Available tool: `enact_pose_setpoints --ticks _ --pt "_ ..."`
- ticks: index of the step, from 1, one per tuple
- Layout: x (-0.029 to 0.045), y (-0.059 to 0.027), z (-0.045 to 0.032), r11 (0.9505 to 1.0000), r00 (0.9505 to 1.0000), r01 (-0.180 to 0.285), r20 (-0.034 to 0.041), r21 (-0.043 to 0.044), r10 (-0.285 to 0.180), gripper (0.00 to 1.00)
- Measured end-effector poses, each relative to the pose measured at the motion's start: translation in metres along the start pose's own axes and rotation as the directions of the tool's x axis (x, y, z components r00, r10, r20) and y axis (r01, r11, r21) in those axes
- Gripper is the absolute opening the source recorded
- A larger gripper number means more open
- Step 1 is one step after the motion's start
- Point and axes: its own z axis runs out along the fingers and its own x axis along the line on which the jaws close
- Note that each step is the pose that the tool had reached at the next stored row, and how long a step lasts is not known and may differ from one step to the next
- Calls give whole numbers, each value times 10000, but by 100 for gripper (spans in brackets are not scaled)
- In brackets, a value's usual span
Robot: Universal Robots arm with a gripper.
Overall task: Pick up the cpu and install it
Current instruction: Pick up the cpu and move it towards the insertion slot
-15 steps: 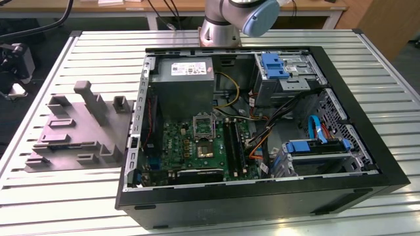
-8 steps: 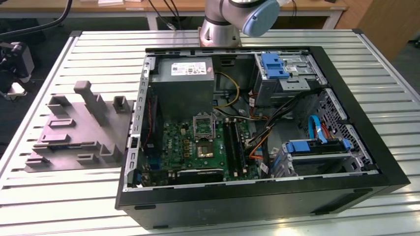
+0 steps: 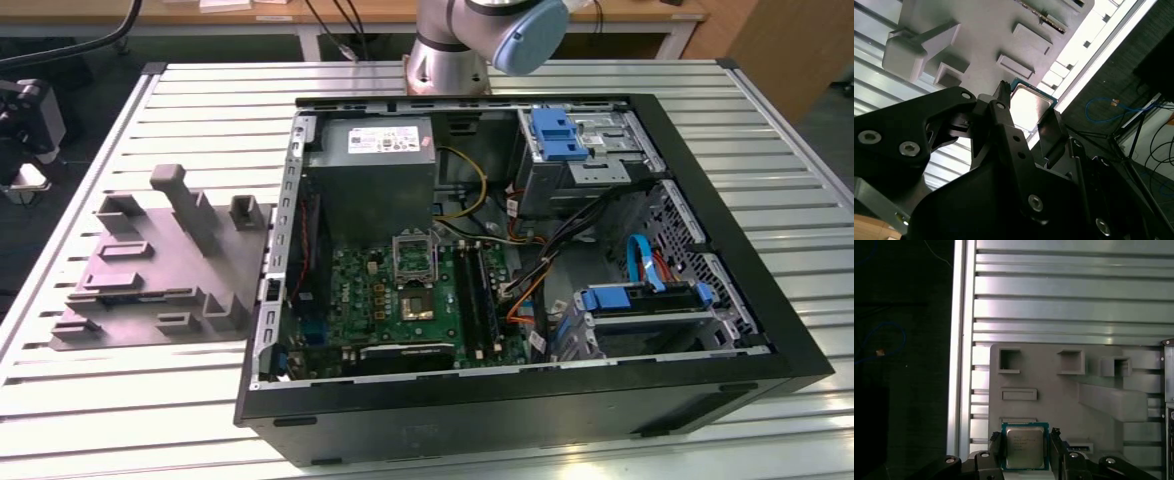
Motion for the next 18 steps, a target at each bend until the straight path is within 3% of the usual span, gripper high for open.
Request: enact_pose_setpoints --ticks 18 --pt "-1 10 -173 10000 10000 0 0 0 0 47"
